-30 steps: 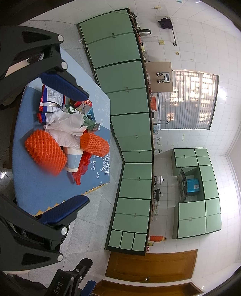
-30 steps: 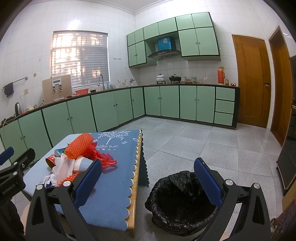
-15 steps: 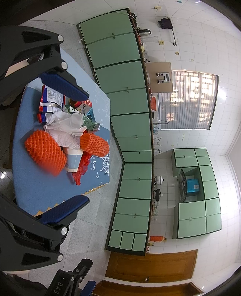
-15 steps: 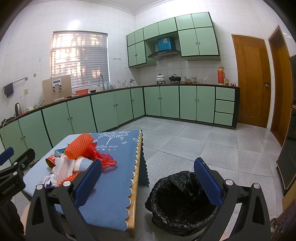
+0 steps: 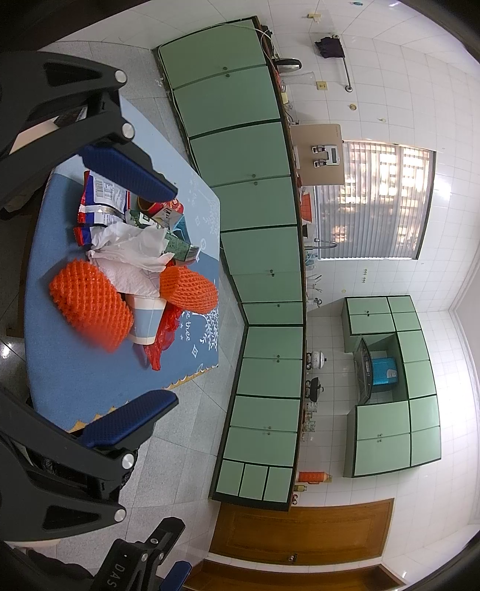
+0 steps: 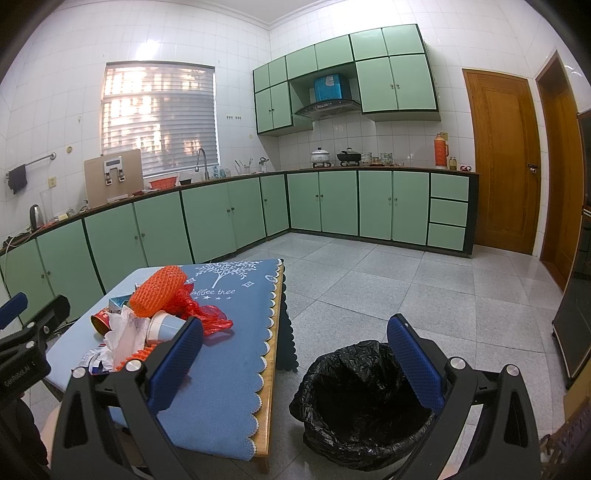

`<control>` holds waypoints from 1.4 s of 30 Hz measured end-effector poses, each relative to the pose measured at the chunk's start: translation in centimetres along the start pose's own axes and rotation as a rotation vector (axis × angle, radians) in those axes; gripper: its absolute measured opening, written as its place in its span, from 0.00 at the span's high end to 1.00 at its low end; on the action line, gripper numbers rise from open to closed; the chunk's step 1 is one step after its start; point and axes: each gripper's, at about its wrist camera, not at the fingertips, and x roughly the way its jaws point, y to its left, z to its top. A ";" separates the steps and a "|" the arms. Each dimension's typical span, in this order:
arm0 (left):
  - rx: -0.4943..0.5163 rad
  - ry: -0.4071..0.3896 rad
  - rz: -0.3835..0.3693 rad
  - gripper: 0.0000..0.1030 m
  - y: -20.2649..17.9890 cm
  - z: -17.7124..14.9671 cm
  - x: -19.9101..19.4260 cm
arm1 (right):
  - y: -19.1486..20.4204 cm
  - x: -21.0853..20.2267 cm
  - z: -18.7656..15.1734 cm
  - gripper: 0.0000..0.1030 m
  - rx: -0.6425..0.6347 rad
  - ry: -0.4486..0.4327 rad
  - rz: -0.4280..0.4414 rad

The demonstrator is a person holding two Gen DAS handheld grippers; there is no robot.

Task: Collect trash
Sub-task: 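Grasp the orange foam net with the right tool while the left tool grasps white tissue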

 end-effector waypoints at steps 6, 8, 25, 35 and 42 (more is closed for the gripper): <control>0.000 0.000 0.000 0.05 0.0 0.0 0.0 | 0.0 0.0 0.0 0.06 -0.001 0.001 0.000; 0.000 -0.001 0.000 0.05 0.0 0.0 0.0 | 0.0 0.0 0.0 0.06 -0.002 0.000 0.001; -0.028 0.069 0.139 0.05 5.6 -2.0 4.7 | 2.9 3.4 -0.8 0.10 -0.043 0.065 0.057; -0.029 0.208 0.225 0.19 10.5 -4.6 8.8 | 8.9 9.7 -3.7 0.28 -0.056 0.204 0.197; -0.038 0.265 0.236 0.21 11.8 -6.2 10.1 | 13.2 12.8 -6.8 0.36 -0.079 0.330 0.294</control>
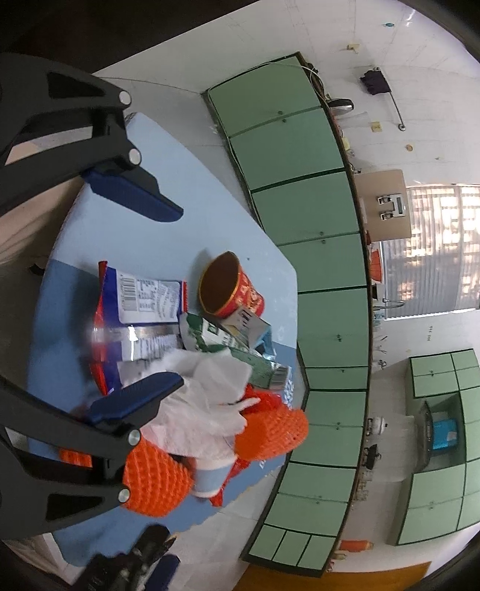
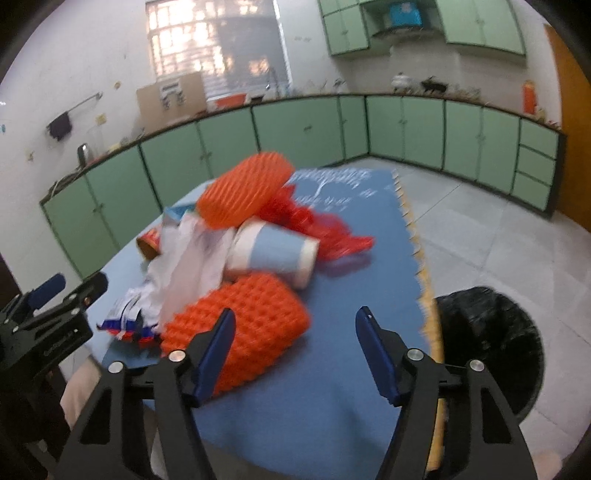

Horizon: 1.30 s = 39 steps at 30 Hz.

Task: Collect trash
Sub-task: 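Grasp the orange foam net with the right tool while the left tool grasps white tissue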

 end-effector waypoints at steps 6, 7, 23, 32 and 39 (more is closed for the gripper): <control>-0.015 0.025 -0.008 0.21 0.3 -0.7 1.0 | 1.1 1.8 -0.7 0.36 0.007 0.060 0.038; -0.016 0.028 -0.010 0.21 0.3 -0.8 1.0 | 1.1 1.8 -0.8 0.36 0.013 0.067 0.046; 0.011 0.031 -0.072 0.21 -1.7 -1.0 1.3 | -1.4 0.0 -0.2 0.91 0.055 0.025 0.112; 0.077 -0.030 -0.161 0.24 -6.5 -0.1 1.3 | -6.2 -2.2 0.5 0.92 0.087 -0.031 -0.022; 0.100 -0.035 -0.163 0.48 -9.3 0.8 3.0 | -8.2 -2.0 0.2 0.92 0.110 -0.027 -0.045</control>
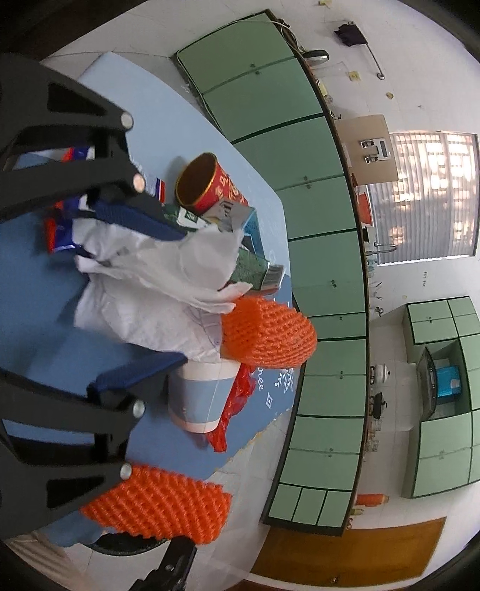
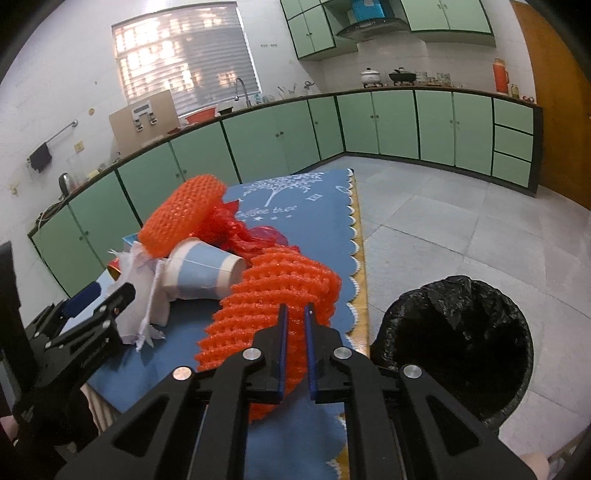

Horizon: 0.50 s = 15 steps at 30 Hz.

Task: Collect trash
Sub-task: 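Grasp the orange foam net with the right tool while the left tool grasps white tissue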

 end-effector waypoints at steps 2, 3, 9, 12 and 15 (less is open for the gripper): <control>0.006 0.006 0.006 0.59 -0.3 0.1 0.5 | -0.1 0.3 -0.1 0.92 0.003 0.006 -0.002; 0.010 0.010 0.012 0.61 -0.5 0.1 0.8 | -0.2 0.4 -0.1 0.92 0.007 0.010 -0.002; 0.001 0.035 0.006 0.94 -0.3 -0.2 1.6 | -0.5 0.8 -0.2 0.92 0.017 0.021 -0.004; -0.007 -0.001 0.017 0.98 -0.1 0.1 0.7 | -0.6 0.8 -0.1 0.92 0.020 0.024 -0.006; -0.013 -0.048 0.015 0.99 0.0 0.5 -0.7 | -0.5 0.6 0.0 0.92 0.017 0.020 -0.005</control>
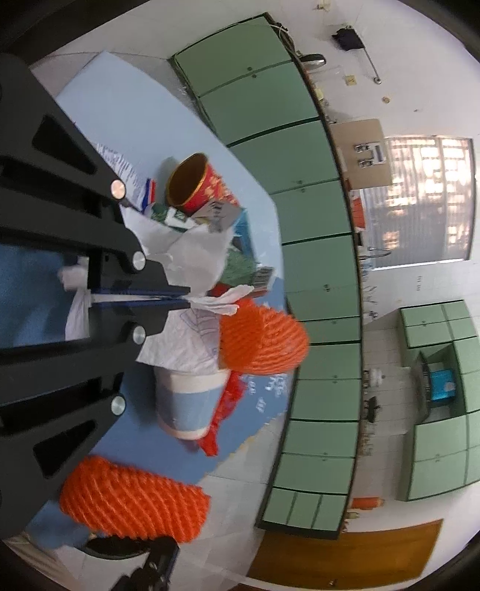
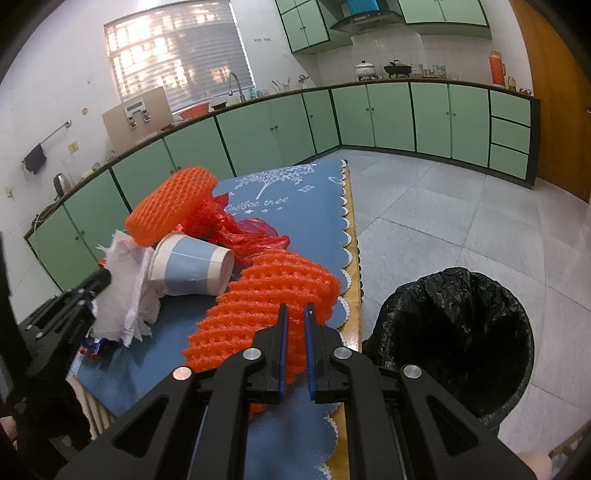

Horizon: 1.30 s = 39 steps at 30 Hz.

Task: Collect trash
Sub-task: 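Grasp the orange foam net with the right tool while the left tool grasps white tissue, then carry the orange net and tissue over the black trash bin with both tools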

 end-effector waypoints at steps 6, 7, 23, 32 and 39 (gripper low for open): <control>0.015 -0.097 -0.064 0.99 -1.2 0.7 -3.3 | 0.0 -0.6 0.2 0.92 -0.009 -0.016 -0.011; 0.016 -0.100 -0.078 0.99 -1.5 0.8 -3.7 | -0.1 -0.7 0.2 0.92 -0.009 -0.020 -0.015; 0.023 -0.075 -0.159 0.99 -4.6 0.5 -3.0 | -3.3 0.2 2.5 0.96 -0.012 -0.042 -0.056; 0.030 -0.045 -0.143 0.99 -4.8 0.0 -1.7 | -4.3 3.2 1.5 0.48 0.039 0.066 0.063; 0.036 -0.044 -0.148 0.99 -4.6 -0.1 -1.8 | -2.6 3.9 0.5 0.44 -0.014 0.122 0.032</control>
